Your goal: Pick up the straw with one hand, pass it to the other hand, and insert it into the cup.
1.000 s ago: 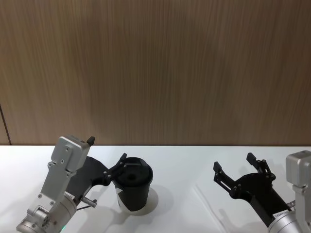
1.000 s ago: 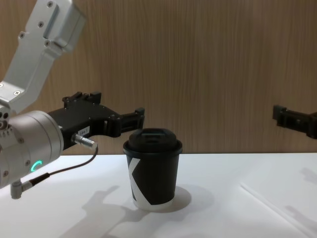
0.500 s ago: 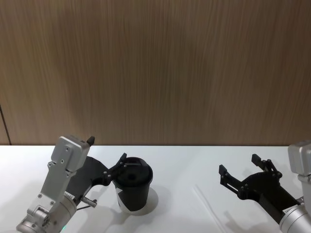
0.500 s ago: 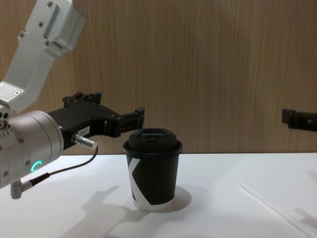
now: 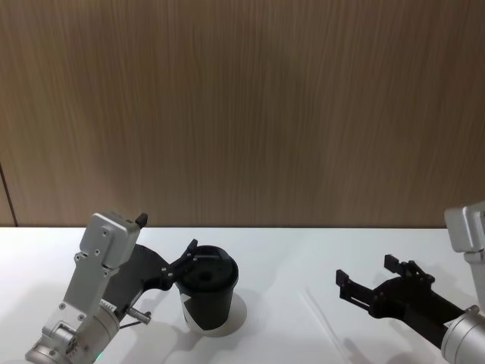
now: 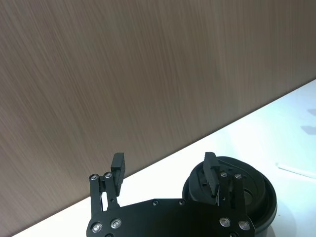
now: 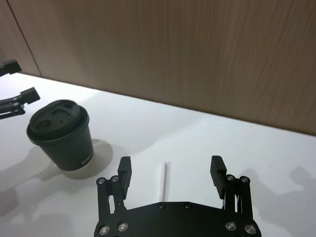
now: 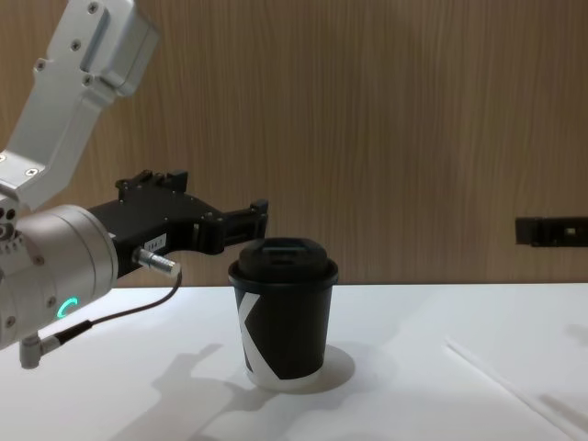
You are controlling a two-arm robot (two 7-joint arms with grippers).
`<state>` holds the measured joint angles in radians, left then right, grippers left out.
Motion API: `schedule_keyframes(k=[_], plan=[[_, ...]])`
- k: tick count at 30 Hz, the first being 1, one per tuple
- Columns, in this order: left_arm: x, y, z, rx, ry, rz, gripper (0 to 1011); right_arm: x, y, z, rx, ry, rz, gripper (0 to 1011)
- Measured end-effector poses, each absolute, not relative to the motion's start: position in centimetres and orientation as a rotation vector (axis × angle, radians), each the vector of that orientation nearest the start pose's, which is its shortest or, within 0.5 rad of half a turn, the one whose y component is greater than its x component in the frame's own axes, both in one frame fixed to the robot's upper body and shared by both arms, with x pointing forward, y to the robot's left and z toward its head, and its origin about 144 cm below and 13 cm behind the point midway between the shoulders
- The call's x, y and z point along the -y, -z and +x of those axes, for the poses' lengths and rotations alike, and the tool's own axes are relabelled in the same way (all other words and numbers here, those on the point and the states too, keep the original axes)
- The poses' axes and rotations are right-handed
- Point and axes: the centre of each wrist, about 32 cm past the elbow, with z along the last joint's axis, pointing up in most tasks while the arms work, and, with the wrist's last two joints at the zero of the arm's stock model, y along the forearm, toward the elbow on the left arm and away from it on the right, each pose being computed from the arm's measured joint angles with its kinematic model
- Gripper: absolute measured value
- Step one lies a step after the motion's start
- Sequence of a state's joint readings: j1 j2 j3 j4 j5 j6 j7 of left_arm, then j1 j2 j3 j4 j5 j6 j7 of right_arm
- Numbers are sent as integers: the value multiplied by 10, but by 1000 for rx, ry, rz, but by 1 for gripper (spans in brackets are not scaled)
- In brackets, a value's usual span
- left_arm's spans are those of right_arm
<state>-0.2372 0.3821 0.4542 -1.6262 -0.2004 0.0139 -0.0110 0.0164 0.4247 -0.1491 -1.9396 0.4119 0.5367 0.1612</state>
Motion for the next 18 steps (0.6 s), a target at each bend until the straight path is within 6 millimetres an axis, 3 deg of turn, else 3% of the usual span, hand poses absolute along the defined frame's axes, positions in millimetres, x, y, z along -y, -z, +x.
schedule_keyframes(k=[18], plan=[[-198, -1204, 492, 268, -1124, 61, 1000, 256, -1263, 439, -357, 1055, -312, 1001]])
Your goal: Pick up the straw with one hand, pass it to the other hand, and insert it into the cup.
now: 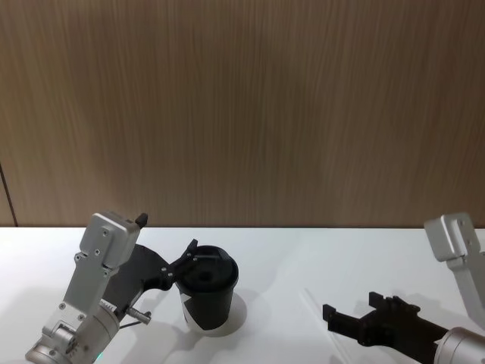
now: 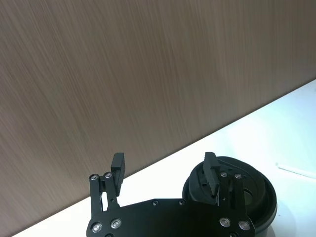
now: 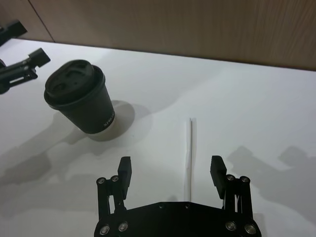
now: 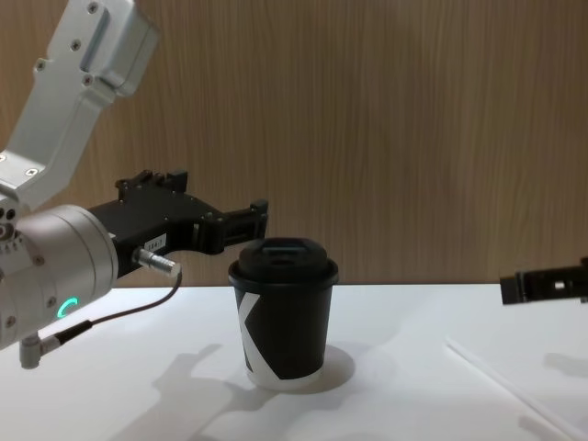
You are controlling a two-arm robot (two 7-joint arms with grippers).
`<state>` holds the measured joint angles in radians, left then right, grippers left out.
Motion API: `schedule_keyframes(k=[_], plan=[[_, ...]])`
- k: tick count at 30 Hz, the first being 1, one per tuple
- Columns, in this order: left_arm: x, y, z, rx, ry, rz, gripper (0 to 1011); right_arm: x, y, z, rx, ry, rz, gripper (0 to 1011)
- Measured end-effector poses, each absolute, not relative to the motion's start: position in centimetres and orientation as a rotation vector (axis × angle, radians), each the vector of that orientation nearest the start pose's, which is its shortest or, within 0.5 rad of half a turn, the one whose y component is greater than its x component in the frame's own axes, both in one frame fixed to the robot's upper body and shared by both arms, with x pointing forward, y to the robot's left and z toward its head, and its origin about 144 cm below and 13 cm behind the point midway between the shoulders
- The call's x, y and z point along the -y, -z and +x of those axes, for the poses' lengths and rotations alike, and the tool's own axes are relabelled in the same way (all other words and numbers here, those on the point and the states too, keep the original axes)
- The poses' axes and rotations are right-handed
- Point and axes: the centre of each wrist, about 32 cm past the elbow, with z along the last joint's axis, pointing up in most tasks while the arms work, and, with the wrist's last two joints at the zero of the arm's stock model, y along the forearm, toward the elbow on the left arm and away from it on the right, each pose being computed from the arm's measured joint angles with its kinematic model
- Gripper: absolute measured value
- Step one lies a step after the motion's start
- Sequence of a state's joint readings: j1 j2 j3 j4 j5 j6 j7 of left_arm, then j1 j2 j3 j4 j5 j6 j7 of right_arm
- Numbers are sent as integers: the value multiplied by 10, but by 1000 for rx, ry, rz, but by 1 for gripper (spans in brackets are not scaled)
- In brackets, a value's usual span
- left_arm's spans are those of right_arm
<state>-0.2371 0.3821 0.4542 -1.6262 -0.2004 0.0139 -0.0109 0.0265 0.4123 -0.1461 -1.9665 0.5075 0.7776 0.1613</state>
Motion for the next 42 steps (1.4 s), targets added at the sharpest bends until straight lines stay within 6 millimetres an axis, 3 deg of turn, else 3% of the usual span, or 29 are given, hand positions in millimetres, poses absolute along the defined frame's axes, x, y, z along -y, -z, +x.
schedule_keyframes(k=[17, 42], plan=[[-198, -1204, 492, 268, -1124, 61, 1000, 246, -1259, 444, -371, 1070, -483, 1001], [-198, -1204, 492, 268, -1124, 61, 1000, 237, -1252, 460, -335, 1059, -594, 1001]])
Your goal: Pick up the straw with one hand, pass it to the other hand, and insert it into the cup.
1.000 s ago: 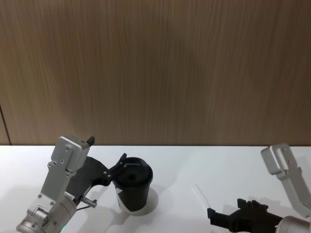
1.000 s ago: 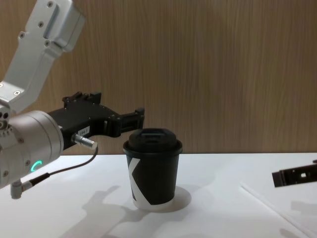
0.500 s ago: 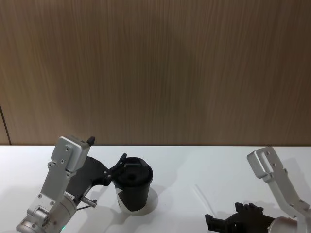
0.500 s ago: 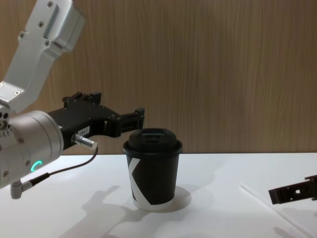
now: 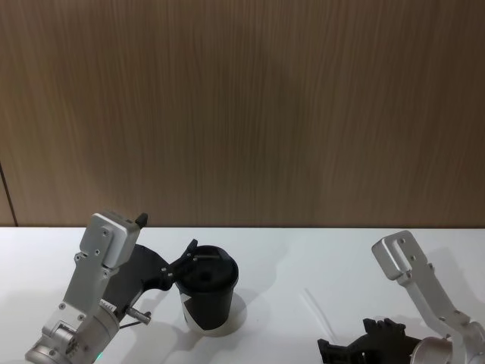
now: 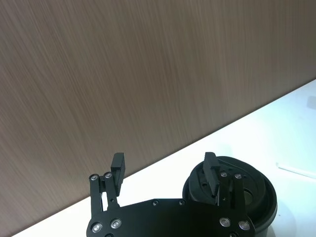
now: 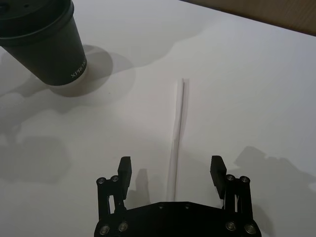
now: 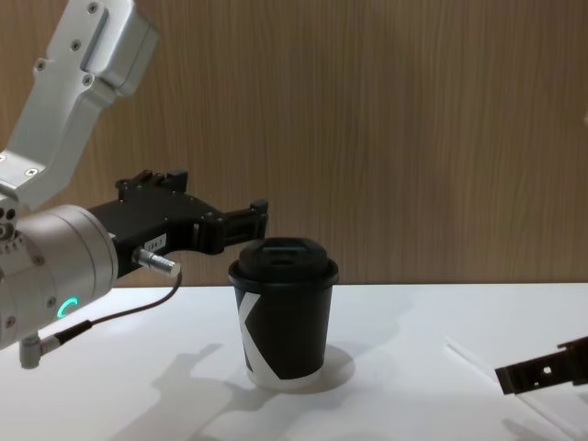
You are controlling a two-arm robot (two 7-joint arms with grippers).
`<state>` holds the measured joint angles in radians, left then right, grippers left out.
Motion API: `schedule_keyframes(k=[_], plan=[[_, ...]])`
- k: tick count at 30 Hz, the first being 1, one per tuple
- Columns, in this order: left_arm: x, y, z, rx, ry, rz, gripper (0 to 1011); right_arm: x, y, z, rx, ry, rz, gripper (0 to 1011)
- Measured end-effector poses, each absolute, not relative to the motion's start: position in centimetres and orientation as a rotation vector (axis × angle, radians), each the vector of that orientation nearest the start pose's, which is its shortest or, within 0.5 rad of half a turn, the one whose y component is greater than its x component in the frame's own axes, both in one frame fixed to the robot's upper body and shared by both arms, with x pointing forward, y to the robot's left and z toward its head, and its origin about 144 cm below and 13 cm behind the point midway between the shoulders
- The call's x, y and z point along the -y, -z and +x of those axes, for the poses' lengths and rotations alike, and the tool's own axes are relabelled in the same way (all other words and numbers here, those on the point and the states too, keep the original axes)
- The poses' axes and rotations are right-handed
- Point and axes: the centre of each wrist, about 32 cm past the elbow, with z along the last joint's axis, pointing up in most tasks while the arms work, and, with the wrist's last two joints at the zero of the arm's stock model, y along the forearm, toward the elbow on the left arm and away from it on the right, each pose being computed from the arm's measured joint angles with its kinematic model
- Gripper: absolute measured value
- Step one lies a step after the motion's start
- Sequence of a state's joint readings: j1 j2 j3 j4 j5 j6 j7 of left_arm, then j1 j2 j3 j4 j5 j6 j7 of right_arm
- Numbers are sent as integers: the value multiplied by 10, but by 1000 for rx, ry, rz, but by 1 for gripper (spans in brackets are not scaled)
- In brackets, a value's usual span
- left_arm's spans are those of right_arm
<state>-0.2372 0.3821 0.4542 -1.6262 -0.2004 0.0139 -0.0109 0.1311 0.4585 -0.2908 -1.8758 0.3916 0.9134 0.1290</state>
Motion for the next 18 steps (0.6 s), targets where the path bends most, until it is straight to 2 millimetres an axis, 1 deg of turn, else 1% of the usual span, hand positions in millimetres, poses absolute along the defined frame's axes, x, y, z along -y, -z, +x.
schedule_keyframes(k=[18], plan=[[-198, -1204, 492, 268, -1124, 61, 1000, 240, -1247, 465, -335, 1070, -644, 1001]])
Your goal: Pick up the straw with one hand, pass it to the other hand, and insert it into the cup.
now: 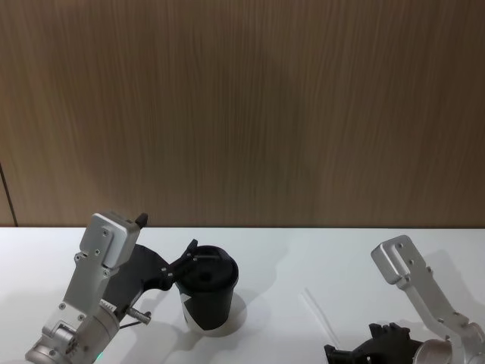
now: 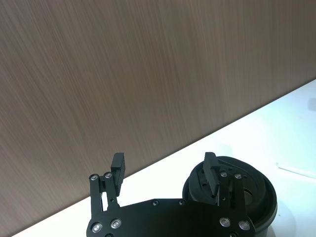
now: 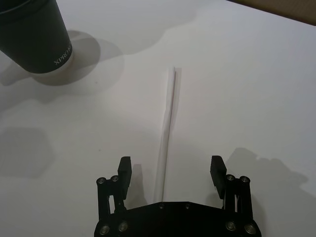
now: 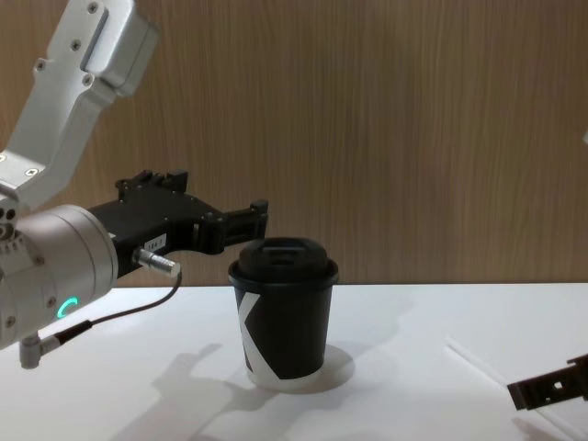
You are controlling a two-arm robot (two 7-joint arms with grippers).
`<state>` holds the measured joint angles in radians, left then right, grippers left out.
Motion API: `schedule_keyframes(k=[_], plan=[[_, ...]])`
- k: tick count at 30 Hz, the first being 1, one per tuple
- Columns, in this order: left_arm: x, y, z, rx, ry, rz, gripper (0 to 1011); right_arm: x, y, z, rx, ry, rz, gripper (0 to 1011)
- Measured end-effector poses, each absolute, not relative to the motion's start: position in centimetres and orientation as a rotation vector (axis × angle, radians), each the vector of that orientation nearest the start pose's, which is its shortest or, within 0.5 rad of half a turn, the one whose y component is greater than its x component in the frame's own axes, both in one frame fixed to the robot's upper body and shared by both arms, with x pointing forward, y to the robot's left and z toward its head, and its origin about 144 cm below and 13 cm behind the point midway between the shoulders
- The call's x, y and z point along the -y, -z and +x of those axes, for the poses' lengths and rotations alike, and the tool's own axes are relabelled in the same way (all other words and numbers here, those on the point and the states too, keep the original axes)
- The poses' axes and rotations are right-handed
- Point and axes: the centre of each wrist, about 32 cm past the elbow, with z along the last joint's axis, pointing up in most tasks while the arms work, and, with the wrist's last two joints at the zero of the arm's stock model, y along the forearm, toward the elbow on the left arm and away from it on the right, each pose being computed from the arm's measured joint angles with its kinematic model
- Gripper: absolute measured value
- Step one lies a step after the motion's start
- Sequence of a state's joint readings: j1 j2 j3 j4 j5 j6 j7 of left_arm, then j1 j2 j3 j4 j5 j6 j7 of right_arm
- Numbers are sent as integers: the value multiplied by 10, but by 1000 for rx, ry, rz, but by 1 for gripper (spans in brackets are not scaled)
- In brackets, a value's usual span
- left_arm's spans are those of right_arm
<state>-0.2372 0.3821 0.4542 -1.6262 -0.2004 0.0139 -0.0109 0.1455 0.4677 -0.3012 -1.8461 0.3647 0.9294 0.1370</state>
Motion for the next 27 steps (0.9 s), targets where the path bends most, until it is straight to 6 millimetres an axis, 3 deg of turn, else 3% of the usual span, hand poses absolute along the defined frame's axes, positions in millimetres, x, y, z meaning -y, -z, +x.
schedule_keyframes(k=[27], plan=[[-198, -1204, 492, 268, -1124, 61, 1000, 241, -1237, 468, -359, 1061, -673, 1001]])
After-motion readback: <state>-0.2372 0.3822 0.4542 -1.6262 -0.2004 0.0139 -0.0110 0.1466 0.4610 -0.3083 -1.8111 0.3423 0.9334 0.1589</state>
